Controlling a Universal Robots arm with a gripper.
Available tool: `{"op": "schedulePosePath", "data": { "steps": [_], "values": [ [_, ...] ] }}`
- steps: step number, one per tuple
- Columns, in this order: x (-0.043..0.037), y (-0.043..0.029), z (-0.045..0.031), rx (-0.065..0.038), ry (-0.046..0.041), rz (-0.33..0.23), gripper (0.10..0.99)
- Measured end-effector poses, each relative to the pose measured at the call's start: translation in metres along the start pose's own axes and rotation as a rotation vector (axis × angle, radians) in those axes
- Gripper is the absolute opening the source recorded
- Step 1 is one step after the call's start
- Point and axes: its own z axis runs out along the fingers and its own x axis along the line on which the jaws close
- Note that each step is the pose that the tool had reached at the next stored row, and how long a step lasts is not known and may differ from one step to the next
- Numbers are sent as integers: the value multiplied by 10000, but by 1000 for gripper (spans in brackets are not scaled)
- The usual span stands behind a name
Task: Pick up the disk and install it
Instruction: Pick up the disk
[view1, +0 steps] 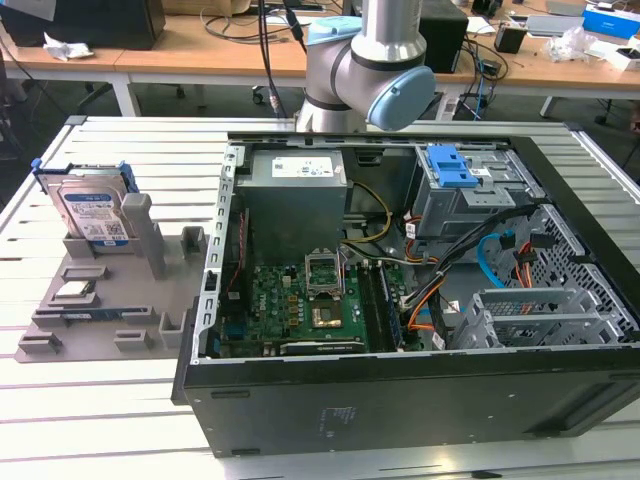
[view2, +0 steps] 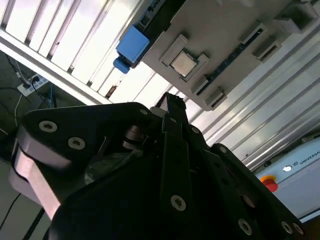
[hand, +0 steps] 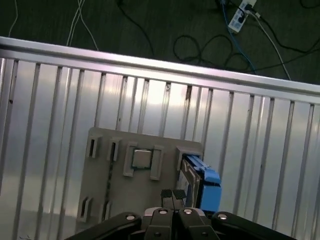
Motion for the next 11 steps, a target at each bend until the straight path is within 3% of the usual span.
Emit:
{"op": "schedulePosePath", "data": {
  "steps": [5,9,11],
  "values": [
    [0,0,2,19,-12,938,106],
    [0,0,5,42,-25,2181,106],
    [1,0,6,49,-28,2525,106]
  ]
}}
